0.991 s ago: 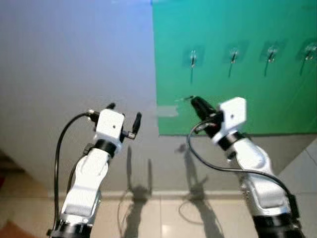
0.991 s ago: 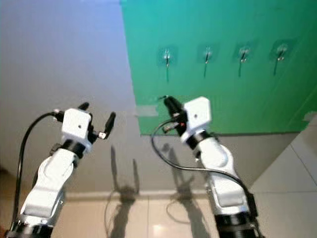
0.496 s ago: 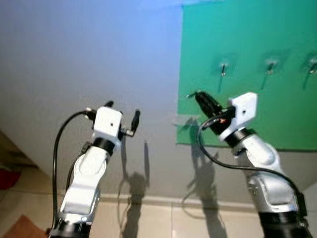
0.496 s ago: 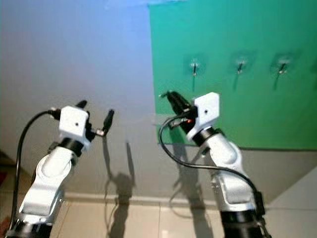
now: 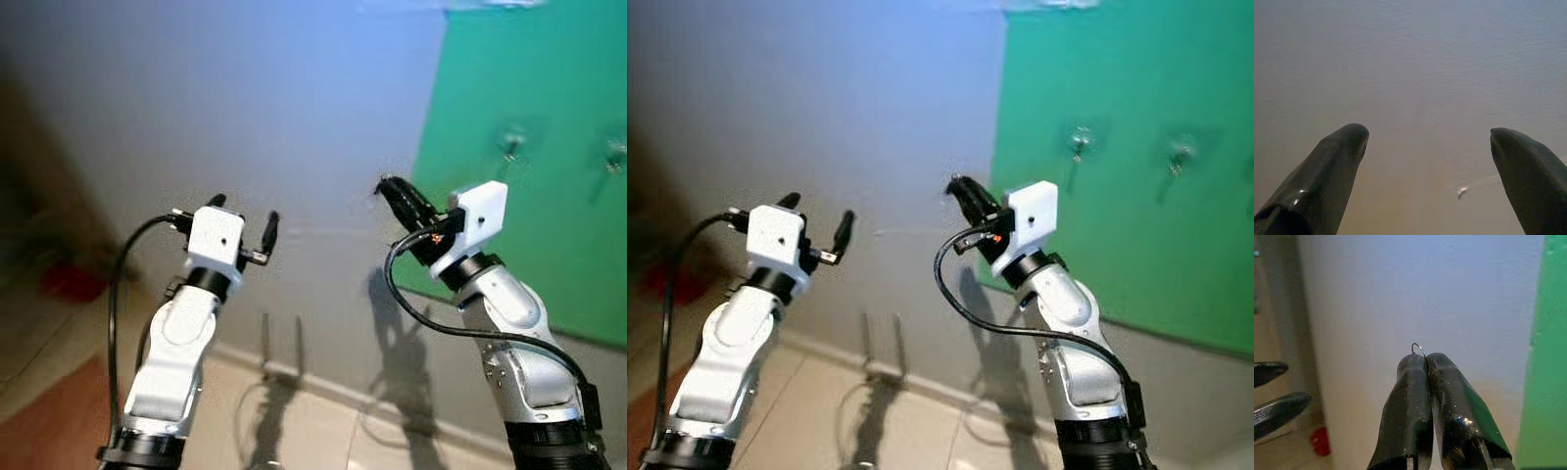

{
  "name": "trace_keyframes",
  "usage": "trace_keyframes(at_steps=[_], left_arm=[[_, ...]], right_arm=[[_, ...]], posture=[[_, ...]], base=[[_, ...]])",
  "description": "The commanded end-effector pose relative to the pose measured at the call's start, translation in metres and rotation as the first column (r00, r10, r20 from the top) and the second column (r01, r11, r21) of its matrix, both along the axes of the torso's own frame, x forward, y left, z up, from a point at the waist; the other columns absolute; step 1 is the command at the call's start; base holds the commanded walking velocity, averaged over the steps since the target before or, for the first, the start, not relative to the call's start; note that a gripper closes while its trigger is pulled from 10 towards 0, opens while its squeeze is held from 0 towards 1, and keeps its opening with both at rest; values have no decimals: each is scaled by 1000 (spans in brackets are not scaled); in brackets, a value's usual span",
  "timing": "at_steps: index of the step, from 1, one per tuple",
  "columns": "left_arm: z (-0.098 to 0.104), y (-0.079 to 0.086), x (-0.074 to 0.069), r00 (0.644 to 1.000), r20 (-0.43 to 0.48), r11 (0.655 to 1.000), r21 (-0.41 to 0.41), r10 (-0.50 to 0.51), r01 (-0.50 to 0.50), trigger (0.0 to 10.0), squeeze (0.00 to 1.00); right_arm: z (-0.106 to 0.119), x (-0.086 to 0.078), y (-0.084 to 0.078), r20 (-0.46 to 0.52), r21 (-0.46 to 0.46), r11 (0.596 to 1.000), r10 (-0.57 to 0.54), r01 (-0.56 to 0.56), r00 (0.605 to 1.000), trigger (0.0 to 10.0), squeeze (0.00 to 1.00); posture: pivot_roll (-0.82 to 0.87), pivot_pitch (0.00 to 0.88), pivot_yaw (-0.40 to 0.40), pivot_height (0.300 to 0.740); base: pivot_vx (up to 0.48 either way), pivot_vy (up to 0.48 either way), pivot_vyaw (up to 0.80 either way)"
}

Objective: Hang keys on a hook

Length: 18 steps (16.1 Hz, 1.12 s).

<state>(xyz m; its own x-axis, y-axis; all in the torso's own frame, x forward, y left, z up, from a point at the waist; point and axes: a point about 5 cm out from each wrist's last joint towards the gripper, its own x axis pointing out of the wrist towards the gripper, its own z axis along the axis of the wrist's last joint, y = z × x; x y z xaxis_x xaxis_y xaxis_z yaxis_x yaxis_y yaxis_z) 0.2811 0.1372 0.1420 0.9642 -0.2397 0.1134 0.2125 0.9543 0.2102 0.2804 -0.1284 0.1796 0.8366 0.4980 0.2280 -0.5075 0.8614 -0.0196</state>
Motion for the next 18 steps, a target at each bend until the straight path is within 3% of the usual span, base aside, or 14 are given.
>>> trace_keyframes(at_steps=[1,5,8,11,17,18], left_arm=[[2,-2,0,1000,5,1000,12,-4,4,10000,0],[0,-2,0,1000,-16,1000,-10,-11,11,10000,0],[0,-11,-2,990,-15,989,57,-138,139,10000,0],[1,-13,-1,985,-16,984,60,-170,171,10000,0],[0,-17,0,972,-23,969,75,-234,235,10000,0],[3,-21,-1,960,-11,958,65,-281,281,10000,0]], right_arm=[[6,2,-1,20,6,1000,-21,21,1000,10000,0],[10,1,-3,21,40,999,-35,34,999,10000,0],[13,-3,0,28,53,998,-25,24,999,10000,0],[15,-5,-2,31,67,997,-45,43,999,10000,0],[21,-10,-18,21,117,987,-116,113,993,10000,0],[24,-9,-23,16,141,979,-149,145,989,10000,0]], posture=[[-33,0,55,740],[-38,0,52,740],[-45,0,60,740],[-49,0,67,740],[-72,0,77,740],[-75,0,74,740]], base=[[0,-461,800],[0,-230,0],[0,0,0],[0,0,0],[0,0,0],[0,0,0]])
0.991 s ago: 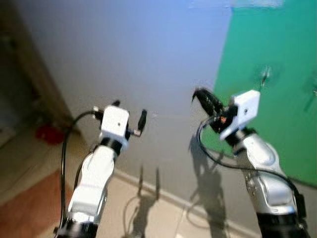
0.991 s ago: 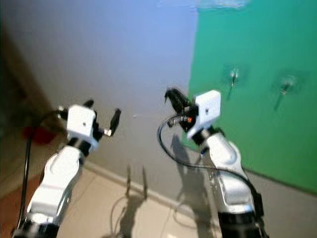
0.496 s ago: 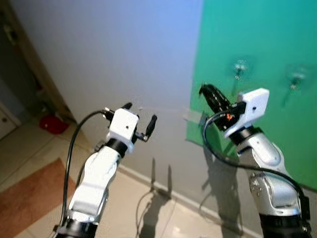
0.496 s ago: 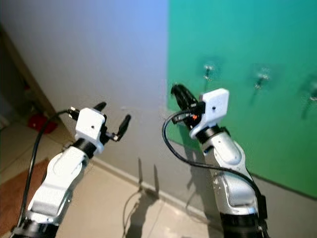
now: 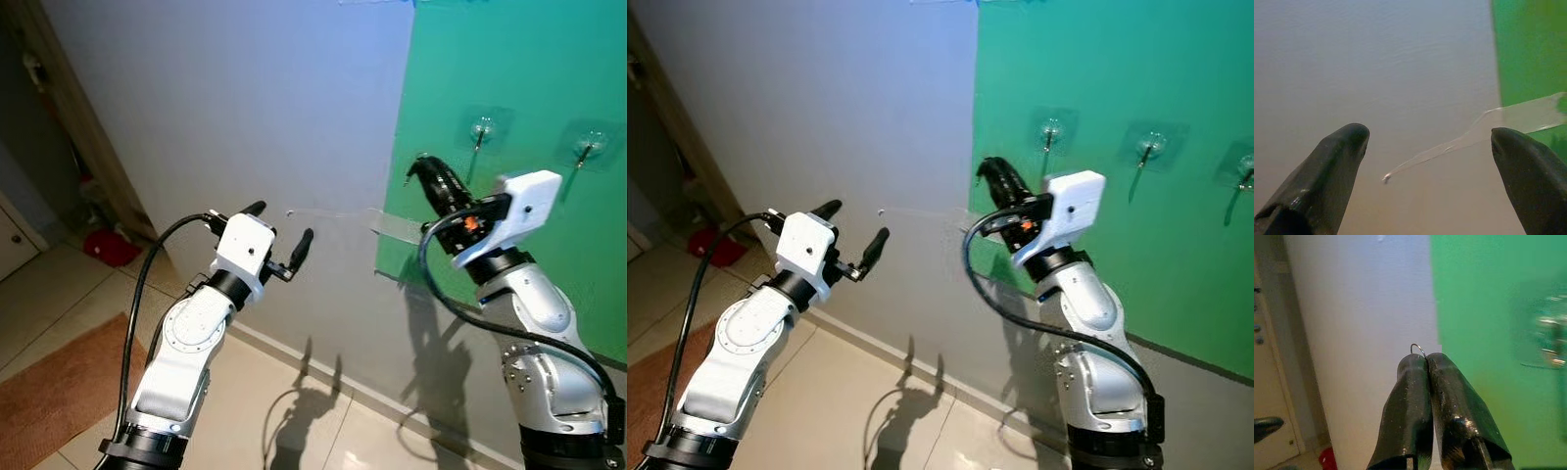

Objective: Hang keys on a hook

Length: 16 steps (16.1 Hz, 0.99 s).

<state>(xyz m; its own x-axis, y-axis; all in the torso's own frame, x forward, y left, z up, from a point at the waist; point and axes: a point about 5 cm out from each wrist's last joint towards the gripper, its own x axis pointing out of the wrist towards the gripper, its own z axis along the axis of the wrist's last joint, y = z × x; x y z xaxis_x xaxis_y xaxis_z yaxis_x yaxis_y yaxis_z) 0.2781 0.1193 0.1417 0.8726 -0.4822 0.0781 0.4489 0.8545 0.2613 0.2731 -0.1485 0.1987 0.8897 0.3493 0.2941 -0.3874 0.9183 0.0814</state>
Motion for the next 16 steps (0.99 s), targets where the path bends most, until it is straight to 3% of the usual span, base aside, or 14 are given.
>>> trace_keyframes(at_steps=[1,6,16], left_arm=[[7,-8,0,997,25,997,-17,-78,78,10000,0],[21,-25,-11,955,39,952,-78,-293,295,10000,0],[19,-27,-11,938,17,934,-84,-347,347,10000,0]], right_arm=[[7,0,-7,4,36,998,-50,50,999,10000,0],[10,3,-17,-15,72,990,-118,119,993,10000,0],[11,-9,-27,-33,127,980,-150,153,988,10000,0]], posture=[[-75,0,74,740],[-79,0,76,740],[-99,0,101,740]], base=[[0,0,0],[0,0,0],[0,0,0]])
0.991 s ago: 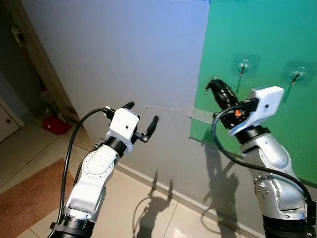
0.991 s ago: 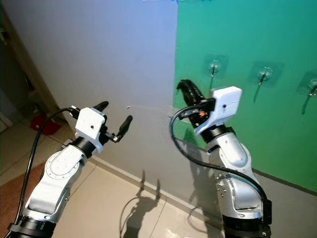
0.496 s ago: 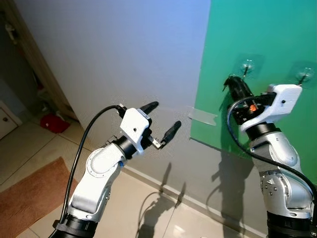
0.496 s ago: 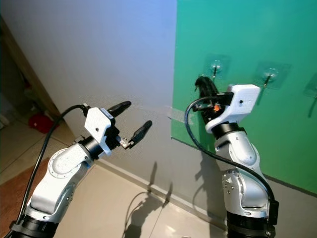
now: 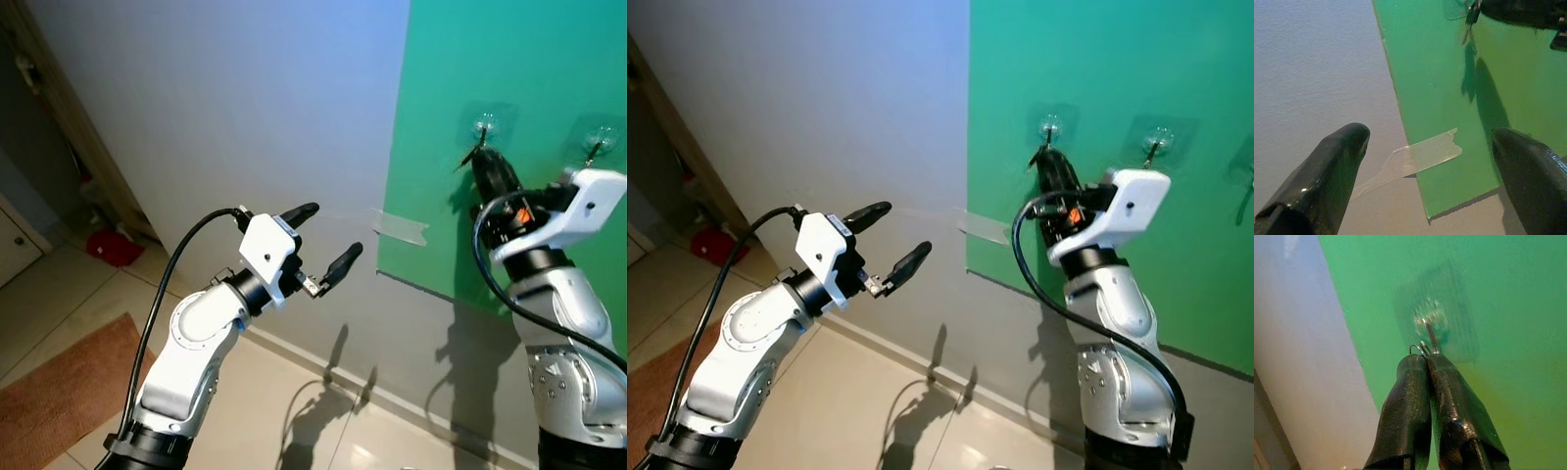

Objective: Hang keys on a hook

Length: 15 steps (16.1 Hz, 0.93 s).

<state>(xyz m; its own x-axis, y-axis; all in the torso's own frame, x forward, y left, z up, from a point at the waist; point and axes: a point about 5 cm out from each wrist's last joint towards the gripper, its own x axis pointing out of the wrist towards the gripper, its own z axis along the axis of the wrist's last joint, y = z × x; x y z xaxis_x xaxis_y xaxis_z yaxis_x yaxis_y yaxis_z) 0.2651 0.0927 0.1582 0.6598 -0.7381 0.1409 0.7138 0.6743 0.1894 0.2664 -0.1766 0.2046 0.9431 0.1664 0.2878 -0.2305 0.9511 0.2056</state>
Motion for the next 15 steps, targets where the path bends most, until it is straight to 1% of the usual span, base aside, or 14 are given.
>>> trace_keyframes(at_steps=[1,8,15], left_arm=[[2,0,2,1000,-1,1000,11,-13,13,10000,0],[2,1,2,1000,-3,1000,12,-12,12,10000,0],[3,0,1,1000,-3,1000,10,-18,18,10000,0]], right_arm=[[2,-2,4,-11,8,1000,26,-26,1000,10000,0],[-10,0,6,-98,13,999,40,-39,994,10000,0],[5,-3,7,-19,54,996,75,-74,997,10000,0]], posture=[[-97,0,102,740],[-89,0,98,740],[-91,0,99,740]], base=[[0,0,0],[0,0,0],[0,0,0]])
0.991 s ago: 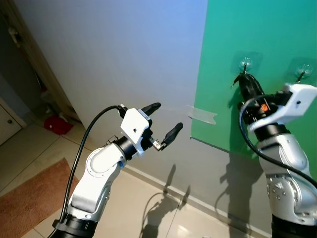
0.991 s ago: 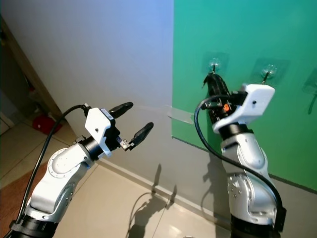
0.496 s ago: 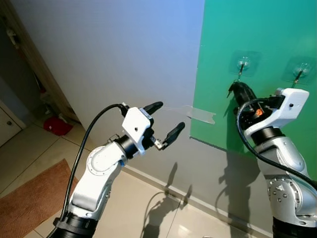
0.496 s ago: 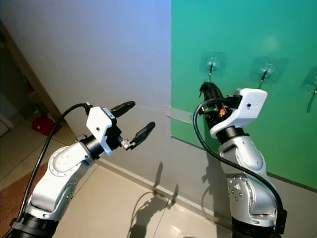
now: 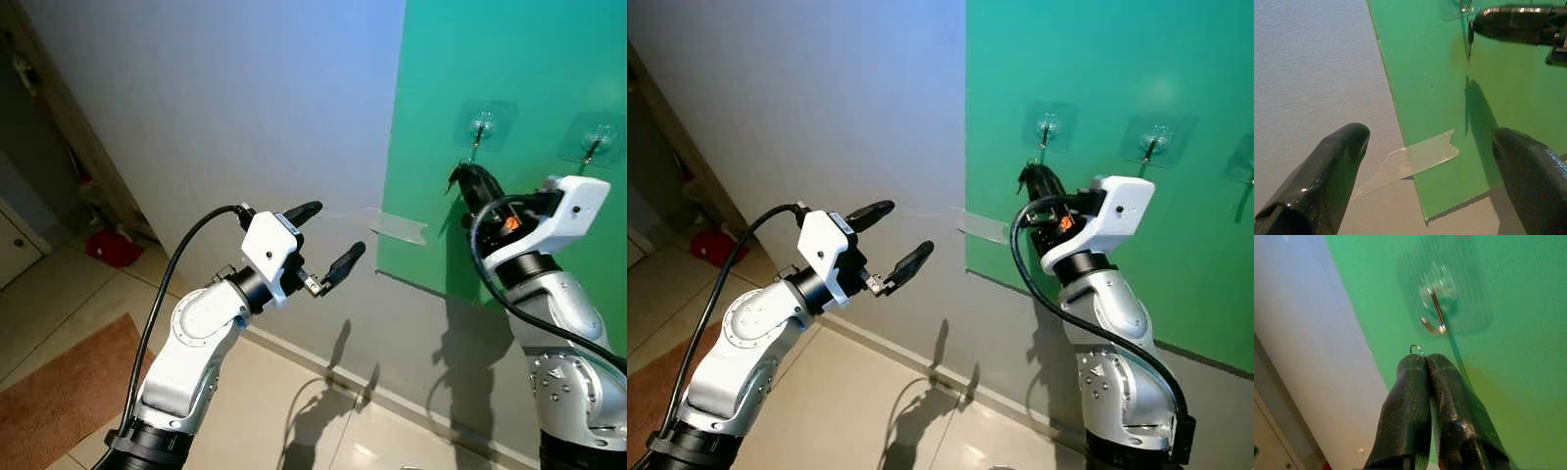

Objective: Hang keys on a hook

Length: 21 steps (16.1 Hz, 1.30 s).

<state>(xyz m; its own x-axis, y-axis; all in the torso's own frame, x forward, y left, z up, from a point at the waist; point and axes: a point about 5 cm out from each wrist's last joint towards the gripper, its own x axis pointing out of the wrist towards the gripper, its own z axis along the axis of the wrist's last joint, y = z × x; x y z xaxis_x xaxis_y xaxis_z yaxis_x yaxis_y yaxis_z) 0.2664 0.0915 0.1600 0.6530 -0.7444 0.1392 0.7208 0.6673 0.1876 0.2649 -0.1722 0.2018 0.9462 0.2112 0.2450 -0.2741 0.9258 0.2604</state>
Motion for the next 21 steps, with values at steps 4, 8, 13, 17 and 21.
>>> trace_keyframes(at_steps=[4,8,13,17,21], left_arm=[[1,0,0,1000,2,1000,10,-12,12,10000,0],[1,-1,-1,1000,1,1000,8,-17,17,10000,0],[0,-2,-4,998,-21,998,5,-64,64,10000,0],[-8,-11,-15,958,-142,968,-2,-250,252,10000,0],[-8,-10,-14,953,-148,963,1,-265,268,10000,0]], right_arm=[[15,-1,3,57,33,999,14,-16,998,10000,0],[16,2,1,49,45,999,0,-2,999,10000,0],[11,7,0,4,47,999,-19,19,1000,10000,0],[4,8,3,-41,32,999,-8,9,999,10000,0],[-3,7,0,-87,27,999,-29,32,996,10000,0]], posture=[[-91,0,100,740],[-91,0,99,740],[-84,0,96,740],[-89,0,103,740],[-91,0,112,740]], base=[[0,0,0],[0,0,0],[0,0,0],[0,0,0],[0,0,0]])
